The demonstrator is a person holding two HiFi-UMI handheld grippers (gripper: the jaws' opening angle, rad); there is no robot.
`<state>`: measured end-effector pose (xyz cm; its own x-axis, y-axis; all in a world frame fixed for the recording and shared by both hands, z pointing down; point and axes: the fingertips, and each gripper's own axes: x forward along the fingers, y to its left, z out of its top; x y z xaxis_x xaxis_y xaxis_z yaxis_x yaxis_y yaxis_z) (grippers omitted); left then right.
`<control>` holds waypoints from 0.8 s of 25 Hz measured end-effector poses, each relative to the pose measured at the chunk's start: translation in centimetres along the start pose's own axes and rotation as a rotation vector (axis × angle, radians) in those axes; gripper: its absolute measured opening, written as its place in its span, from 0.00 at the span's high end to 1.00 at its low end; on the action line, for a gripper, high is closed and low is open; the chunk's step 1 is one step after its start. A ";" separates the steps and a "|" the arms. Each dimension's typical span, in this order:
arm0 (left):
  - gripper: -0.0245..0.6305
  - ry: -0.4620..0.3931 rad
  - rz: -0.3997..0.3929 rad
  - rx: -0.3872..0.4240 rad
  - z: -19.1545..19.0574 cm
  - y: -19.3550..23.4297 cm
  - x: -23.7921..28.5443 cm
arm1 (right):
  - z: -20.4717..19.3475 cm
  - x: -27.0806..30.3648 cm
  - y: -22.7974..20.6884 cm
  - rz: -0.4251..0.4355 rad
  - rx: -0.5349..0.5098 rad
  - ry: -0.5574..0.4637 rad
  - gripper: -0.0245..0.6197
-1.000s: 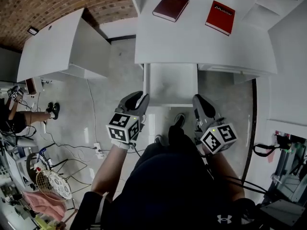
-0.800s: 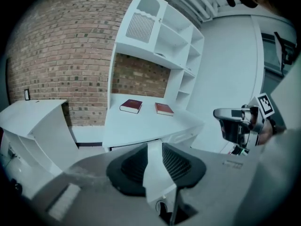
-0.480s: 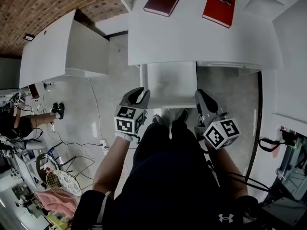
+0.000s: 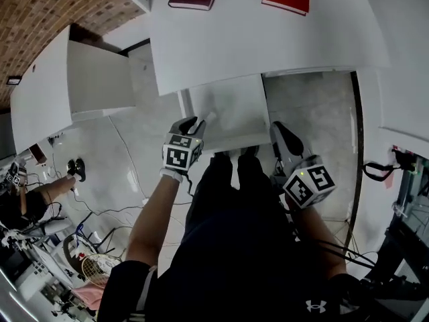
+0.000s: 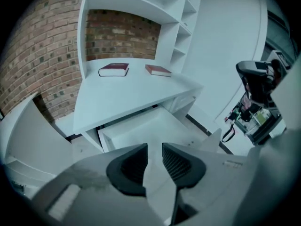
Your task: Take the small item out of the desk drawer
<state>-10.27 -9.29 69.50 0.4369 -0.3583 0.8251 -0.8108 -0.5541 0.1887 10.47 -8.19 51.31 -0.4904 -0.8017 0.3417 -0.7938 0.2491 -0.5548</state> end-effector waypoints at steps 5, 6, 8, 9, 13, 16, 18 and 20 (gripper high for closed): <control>0.80 0.097 -0.046 0.064 -1.0 1.2 3.9 | -1.4 0.4 -1.6 -0.070 0.036 0.007 0.96; 0.80 0.114 -0.053 0.069 -1.4 1.4 4.7 | -1.5 0.5 -1.8 -0.083 0.043 0.008 0.96; 0.80 0.154 -0.070 0.068 -2.4 1.8 6.5 | -1.8 0.7 -2.3 -0.109 0.055 0.008 0.96; 0.80 0.176 -0.081 0.070 -2.9 2.0 7.3 | -1.9 0.9 -2.5 -0.123 0.060 0.008 0.96; 0.77 0.269 -0.125 0.081 -5.1 2.8 9.9 | -2.5 1.2 -3.0 -0.178 0.078 0.010 0.96; 0.75 0.328 -0.144 0.104 -6.5 2.7 11.7 | -3.3 0.6 -3.8 -0.212 0.093 0.013 0.96; 0.73 0.366 -0.141 0.127 -7.3 2.9 13.0 | -4.0 0.2 -4.3 -0.233 0.107 0.017 0.96; 0.72 0.399 -0.121 0.164 -7.7 3.4 14.1 | -4.5 0.0 -4.5 -0.250 0.120 0.018 0.96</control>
<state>-9.92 -10.44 85.88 0.3145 0.0169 0.9491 -0.6762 -0.6977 0.2365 12.38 -6.85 57.25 -0.2915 -0.8202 0.4922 -0.8432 -0.0227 -0.5372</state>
